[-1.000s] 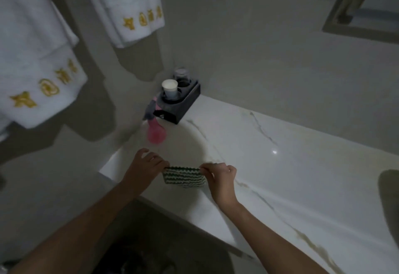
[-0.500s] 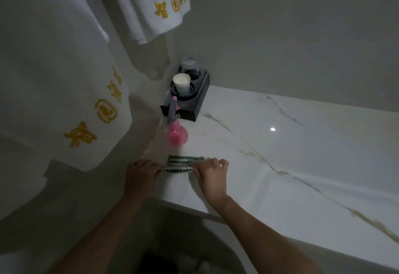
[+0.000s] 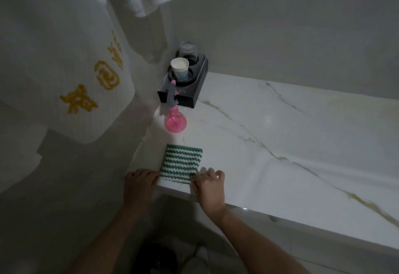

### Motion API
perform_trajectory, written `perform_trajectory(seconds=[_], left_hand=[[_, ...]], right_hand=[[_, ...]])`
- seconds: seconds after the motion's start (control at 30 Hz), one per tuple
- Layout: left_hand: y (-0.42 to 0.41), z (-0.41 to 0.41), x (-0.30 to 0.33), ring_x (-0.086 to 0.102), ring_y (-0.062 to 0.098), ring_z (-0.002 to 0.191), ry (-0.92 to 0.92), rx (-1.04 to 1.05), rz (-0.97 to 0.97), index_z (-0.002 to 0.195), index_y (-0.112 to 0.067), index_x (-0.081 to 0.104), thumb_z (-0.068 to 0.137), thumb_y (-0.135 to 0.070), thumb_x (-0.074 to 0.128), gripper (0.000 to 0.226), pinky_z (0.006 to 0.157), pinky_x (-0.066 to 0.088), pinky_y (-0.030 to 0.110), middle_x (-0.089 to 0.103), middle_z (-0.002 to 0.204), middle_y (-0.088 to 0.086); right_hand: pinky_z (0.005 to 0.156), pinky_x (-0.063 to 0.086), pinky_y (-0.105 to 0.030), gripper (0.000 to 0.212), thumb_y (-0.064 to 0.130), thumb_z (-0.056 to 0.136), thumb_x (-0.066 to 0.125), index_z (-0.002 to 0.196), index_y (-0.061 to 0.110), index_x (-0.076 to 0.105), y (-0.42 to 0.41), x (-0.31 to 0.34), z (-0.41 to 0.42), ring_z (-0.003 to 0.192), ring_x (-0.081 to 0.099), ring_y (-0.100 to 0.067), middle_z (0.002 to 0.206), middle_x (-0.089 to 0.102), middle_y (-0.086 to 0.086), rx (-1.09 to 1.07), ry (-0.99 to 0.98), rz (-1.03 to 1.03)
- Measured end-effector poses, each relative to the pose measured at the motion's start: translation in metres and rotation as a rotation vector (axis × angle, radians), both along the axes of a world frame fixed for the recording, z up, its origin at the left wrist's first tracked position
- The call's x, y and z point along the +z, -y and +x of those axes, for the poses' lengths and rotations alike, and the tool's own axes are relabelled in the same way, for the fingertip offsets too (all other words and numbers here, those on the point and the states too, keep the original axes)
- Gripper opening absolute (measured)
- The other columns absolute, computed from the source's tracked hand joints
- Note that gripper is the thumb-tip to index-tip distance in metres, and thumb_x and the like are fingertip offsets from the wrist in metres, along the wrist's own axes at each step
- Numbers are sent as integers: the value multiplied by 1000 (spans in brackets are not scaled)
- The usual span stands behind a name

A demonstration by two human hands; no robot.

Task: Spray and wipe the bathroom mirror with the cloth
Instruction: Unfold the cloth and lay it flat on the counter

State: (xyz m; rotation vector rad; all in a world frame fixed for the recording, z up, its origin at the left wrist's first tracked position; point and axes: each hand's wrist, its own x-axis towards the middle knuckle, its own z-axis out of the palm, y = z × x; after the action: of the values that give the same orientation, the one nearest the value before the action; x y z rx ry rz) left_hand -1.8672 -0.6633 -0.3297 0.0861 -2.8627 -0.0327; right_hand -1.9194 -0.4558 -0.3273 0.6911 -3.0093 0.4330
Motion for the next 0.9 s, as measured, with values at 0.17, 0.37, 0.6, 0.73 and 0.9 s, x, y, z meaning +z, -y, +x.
perform_trajectory(seconds=[0.17,0.37,0.6,0.73,0.9], left_hand=[[1,-4,-6,64,23,62,33,29,-15,75,-20,69,76,-32,43,28,64,25,34,66,66,-2],[4,-9,2,64,25,69,118,58,6,80,-22,68,81,-40,42,32,65,40,34,67,71,-2],[12,-65,18,67,27,89,132,133,204,107,-20,68,84,-40,40,42,80,47,40,73,94,5],[19,-94,12,62,26,107,246,81,330,124,-19,60,84,-38,42,48,93,45,45,68,114,6],[18,-116,7,64,25,96,334,66,308,101,-22,71,74,-41,47,40,87,44,40,71,101,3]], right_hand=[[69,24,-34,15,24,63,80,64,26,65,1,-6,4,66,55,-19,63,61,7,-4,-11,-11],[73,24,-32,13,35,79,56,77,27,66,1,-8,0,72,56,-18,77,60,6,-68,-104,-116],[78,25,-33,35,35,84,39,98,22,69,1,-7,-29,83,63,-19,94,68,5,-151,-106,-215],[84,30,-33,35,34,85,41,104,23,68,-1,-12,-35,90,63,-17,100,69,6,-144,-105,-276],[79,24,-30,34,33,85,42,104,25,69,2,-16,-45,88,63,-15,101,69,9,-141,-106,-307]])
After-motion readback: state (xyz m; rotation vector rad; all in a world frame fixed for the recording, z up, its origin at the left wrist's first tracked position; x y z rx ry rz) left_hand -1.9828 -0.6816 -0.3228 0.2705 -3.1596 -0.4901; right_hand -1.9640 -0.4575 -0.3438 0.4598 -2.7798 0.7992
